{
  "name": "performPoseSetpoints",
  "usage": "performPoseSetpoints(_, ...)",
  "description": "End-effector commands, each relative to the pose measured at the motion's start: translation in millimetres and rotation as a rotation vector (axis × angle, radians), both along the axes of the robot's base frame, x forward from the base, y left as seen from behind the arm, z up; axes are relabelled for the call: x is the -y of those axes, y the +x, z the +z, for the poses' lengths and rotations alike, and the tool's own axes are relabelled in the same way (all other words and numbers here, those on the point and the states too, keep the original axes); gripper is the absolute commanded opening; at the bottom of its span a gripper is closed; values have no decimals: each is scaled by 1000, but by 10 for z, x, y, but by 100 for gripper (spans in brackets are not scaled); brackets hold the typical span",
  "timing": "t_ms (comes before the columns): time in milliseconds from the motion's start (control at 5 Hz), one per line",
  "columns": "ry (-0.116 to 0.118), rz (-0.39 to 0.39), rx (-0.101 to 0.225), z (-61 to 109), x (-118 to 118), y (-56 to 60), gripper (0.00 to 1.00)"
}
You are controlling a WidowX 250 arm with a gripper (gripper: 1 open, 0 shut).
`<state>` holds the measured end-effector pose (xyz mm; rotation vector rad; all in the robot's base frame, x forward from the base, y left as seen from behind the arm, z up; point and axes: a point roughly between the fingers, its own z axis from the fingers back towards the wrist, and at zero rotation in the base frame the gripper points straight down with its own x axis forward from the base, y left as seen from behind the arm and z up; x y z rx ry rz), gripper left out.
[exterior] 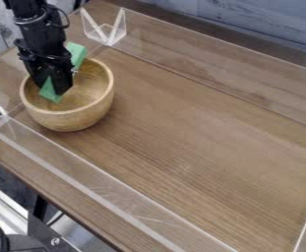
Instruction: Put the green block in the brown bowl
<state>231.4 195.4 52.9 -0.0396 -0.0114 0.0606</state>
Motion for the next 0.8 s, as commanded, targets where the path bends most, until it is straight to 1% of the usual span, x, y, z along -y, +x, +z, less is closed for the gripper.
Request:
performPoseSetpoints(0,21,-7,24,98,-8,52,0)
performPoseSetpoints(600,10,-7,14,100,53,69,0)
